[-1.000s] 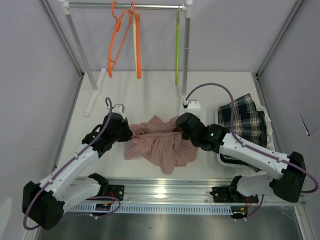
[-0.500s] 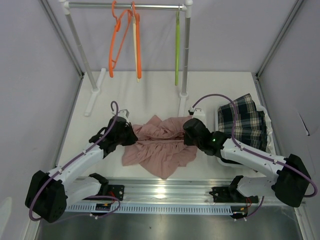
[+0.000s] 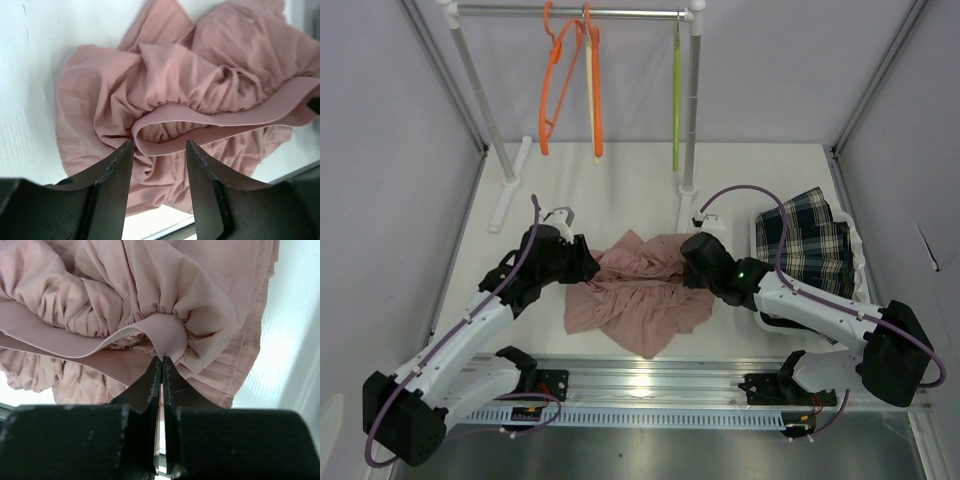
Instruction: Place the skirt on the hanger
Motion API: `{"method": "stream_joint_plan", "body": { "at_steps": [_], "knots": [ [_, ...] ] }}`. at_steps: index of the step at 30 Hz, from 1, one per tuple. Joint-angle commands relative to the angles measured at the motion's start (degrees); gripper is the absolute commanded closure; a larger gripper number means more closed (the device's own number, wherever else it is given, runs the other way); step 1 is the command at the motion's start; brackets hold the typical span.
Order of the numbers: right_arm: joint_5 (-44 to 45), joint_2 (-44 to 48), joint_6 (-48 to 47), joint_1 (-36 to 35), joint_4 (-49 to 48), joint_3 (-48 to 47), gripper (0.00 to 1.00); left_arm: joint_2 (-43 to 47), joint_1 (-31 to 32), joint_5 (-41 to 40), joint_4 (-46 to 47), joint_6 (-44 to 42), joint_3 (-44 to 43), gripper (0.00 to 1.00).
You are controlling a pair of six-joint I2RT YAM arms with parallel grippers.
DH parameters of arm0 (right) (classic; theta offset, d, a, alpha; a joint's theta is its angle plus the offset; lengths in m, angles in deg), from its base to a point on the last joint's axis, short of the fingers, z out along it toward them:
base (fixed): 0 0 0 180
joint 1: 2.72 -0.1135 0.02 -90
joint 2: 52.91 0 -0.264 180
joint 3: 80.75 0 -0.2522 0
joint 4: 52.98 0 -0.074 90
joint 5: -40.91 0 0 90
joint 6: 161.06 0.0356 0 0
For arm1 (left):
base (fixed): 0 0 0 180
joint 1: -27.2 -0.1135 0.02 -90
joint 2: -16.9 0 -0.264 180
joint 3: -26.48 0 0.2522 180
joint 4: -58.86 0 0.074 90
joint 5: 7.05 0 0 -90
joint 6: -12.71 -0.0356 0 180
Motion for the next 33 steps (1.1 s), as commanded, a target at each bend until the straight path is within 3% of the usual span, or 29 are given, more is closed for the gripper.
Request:
{"method": "stream_joint_plan", "body": {
  "at_steps": [1, 7, 12, 16, 20, 23, 33],
  "knots": [
    [0.24, -0.18, 1.14, 0.0, -0.46, -3.29, 1.0, 3.26, -0.4, 1.8, -2.97, -3.33, -5.89, 0.48],
    [0.5, -0.27, 0.96, 0.09, 0.07, -3.64, 1.0, 7.48, -0.4, 2.07, -7.63, -5.0, -13.72, 0.42],
    [0.24, -0.18, 0.87, 0.26, 0.33, -3.64, 1.0, 7.66, -0.4, -0.74, -11.59, -7.19, -25.93, 0.39],
    [0.23, -0.09, 0.87, 0.27, 0.33, -3.64, 1.0, 7.22, -0.4, -10.12, -12.21, -8.95, -34.89, 0.39],
    [-0.03, -0.27, 0.61, 0.26, 0.6, -3.82, 1.0, 4.42, -0.4, -24.17, -8.01, -13.94, -42.02, 0.3],
    [-0.03, -0.09, 0.52, 0.35, 0.77, -3.73, 1.0, -2.69, -0.84, -27.55, -6.5, -18.34, -49.04, 0.28],
    [-2.31, -0.79, -1.76, 1.76, 0.77, -4.87, 1.0, -28.8, -9.09, -17.9, -10.36, -21.79, -74.89, 0.23]
  ]
}}
